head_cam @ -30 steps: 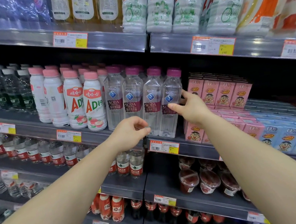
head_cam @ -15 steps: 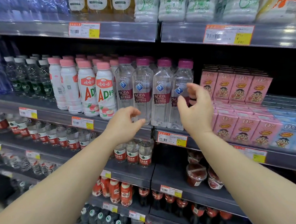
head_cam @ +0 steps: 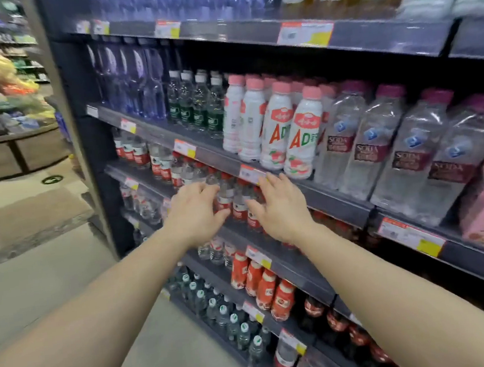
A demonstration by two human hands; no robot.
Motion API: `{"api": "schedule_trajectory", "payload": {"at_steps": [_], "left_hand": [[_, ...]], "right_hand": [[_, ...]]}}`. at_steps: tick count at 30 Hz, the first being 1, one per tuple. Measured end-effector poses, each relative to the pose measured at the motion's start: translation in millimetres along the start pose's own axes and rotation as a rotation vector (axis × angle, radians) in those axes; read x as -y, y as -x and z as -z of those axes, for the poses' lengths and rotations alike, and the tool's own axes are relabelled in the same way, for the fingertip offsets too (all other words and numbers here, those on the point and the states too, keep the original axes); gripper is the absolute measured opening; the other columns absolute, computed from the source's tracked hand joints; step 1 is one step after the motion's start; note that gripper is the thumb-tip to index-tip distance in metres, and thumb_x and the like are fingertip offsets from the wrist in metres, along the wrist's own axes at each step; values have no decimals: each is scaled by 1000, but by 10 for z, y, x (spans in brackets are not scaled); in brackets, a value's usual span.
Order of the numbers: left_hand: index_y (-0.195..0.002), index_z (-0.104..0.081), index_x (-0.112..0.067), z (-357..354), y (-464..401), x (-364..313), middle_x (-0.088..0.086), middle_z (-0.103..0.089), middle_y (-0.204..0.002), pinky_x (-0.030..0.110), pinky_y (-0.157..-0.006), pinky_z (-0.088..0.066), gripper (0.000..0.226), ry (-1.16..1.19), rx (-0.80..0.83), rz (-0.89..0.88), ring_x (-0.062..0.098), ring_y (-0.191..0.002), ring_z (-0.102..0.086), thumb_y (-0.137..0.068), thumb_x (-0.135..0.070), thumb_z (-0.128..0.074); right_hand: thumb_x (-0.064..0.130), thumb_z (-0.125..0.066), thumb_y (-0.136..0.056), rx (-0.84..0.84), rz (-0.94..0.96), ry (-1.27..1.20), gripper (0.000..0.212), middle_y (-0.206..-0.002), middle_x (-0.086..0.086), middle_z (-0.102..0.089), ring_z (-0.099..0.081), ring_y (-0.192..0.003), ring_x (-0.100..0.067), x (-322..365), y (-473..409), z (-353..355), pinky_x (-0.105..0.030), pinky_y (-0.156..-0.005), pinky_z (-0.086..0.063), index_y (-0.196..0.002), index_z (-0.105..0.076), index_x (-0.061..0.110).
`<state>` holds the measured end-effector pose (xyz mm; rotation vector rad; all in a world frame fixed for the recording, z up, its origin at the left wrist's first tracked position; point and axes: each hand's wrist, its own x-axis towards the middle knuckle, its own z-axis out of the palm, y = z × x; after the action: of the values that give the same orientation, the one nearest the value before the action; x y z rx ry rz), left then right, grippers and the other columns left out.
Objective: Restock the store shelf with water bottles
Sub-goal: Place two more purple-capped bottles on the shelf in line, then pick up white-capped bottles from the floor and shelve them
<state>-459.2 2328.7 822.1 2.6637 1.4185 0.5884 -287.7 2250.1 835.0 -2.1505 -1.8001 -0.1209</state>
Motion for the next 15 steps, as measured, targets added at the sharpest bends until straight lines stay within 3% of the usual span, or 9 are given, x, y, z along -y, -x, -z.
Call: {"api": "schedule_trajectory", "payload": {"at_steps": [5, 10, 15], "left_hand": [[-151, -25, -25, 228, 203, 1187, 5, -24, -159, 49, -118, -18, 69, -162, 69, 124, 28, -147, -17, -93, -59, -38], [-152, -21, -29, 567, 498, 2373, -1, -14, -163, 52, -117, -11, 66, -194, 100, 263, 28, -149, -9, -95, -57, -39], [-149, -25, -31, 769, 705, 3396, 1, -20, -161, 49, -117, -11, 66, -236, 80, 396, 27, -148, -13, -92, -58, -43]], "right_hand": [[57, -26, -98, 177, 92, 1, 68, -163, -2, 0, 6, -149, -27, 1218, -492, -547, -49, -118, 1, -155, -8, 24], [57, -27, -98, 221, 157, -59, 68, -163, -3, -1, 5, -149, -27, 2395, -872, -1137, -50, -119, 0, -154, -8, 24], [57, -30, -98, 273, 200, -114, 67, -163, -3, -4, 2, -149, -28, 3284, -1131, -1639, -50, -118, -3, -154, -9, 28]]}}
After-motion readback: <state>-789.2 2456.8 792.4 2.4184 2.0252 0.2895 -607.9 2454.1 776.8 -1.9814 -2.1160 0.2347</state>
